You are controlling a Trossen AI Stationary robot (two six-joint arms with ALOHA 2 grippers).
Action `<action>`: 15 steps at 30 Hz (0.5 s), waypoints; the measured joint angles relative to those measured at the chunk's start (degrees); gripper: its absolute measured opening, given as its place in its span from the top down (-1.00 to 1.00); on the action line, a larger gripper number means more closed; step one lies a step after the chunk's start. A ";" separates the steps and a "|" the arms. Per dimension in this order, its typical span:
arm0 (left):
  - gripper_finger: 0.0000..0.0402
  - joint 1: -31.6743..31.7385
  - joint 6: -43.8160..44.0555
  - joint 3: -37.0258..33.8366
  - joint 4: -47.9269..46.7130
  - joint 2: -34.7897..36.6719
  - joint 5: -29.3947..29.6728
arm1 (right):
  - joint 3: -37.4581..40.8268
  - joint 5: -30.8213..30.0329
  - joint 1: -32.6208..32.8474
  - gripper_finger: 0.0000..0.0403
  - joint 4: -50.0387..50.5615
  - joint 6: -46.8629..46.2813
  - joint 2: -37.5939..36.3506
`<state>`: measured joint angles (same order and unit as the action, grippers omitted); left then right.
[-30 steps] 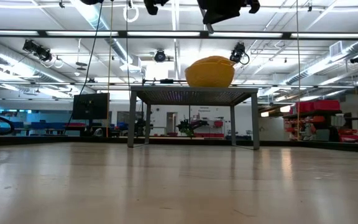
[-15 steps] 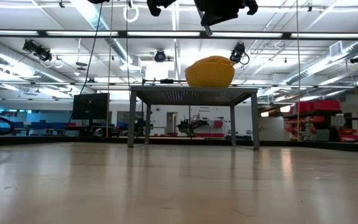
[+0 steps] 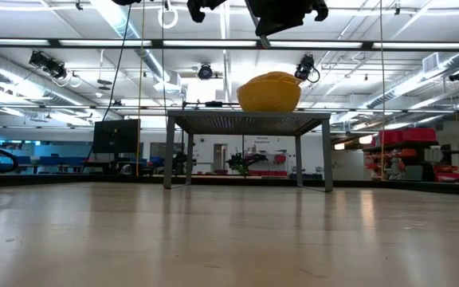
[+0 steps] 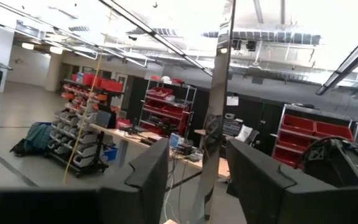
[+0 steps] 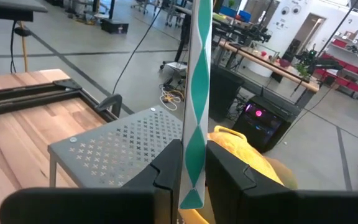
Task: Pick & Place Fruit
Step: Put the blue patterned table knife on the shelf
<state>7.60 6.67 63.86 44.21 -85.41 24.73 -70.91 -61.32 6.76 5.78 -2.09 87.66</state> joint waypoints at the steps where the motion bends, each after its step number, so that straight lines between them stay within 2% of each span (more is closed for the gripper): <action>1: 0.17 0.00 0.00 0.00 -0.04 0.00 0.06 | 0.00 0.00 0.00 0.68 0.00 0.00 0.00; 15: 0.42 -0.04 -1.14 0.00 -1.27 0.00 -0.09 | 0.00 -0.07 0.00 0.68 -0.02 0.00 -0.02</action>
<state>7.55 5.54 63.86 42.94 -85.41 24.64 -70.91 -61.39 6.76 5.76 -2.09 87.64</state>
